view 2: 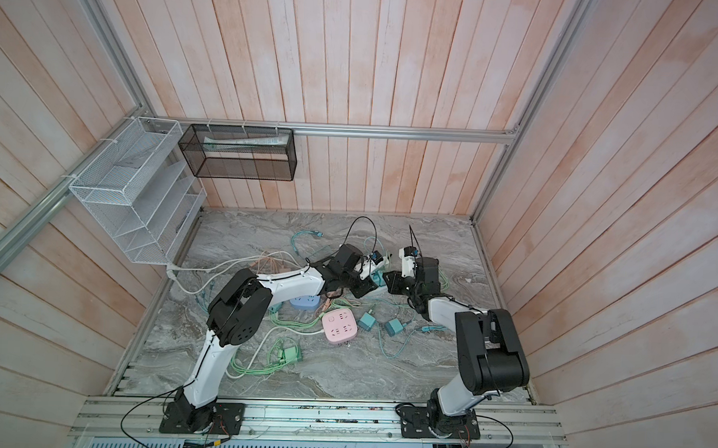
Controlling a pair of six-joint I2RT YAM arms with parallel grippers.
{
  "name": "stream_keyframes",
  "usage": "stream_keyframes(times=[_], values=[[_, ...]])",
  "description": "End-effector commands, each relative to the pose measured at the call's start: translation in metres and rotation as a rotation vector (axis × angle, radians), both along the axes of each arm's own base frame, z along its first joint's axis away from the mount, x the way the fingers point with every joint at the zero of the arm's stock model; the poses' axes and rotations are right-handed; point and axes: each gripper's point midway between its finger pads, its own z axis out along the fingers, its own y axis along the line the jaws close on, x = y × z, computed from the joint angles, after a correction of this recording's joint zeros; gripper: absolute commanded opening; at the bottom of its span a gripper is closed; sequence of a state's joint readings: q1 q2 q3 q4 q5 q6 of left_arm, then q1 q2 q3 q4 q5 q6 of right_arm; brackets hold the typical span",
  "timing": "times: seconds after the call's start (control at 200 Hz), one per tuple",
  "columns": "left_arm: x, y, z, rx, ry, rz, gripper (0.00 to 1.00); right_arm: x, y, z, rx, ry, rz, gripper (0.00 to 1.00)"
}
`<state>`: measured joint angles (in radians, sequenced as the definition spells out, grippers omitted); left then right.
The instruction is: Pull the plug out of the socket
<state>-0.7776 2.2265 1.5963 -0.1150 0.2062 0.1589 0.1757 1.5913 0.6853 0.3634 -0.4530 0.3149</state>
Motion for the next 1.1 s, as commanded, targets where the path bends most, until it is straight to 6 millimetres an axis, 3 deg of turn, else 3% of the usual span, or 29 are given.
stream_keyframes(times=[0.0,0.145,0.365,0.715,1.095], values=[[0.017,-0.006,0.058,-0.1,-0.186,0.034,0.19,-0.054,0.002,-0.066,-0.051,0.286,0.034,0.21],[0.018,-0.003,0.062,-0.112,-0.196,0.056,0.18,-0.055,0.001,-0.067,-0.058,0.288,0.032,0.2],[0.02,-0.001,0.064,-0.191,-0.074,0.036,0.18,-0.053,0.001,-0.064,-0.059,0.283,0.032,0.2],[0.02,0.002,0.07,-0.096,-0.208,0.045,0.18,-0.054,0.0,-0.068,-0.067,0.298,0.031,0.2],[0.028,0.017,0.08,-0.193,-0.12,0.098,0.17,-0.053,-0.001,-0.068,-0.077,0.299,0.03,0.2]])
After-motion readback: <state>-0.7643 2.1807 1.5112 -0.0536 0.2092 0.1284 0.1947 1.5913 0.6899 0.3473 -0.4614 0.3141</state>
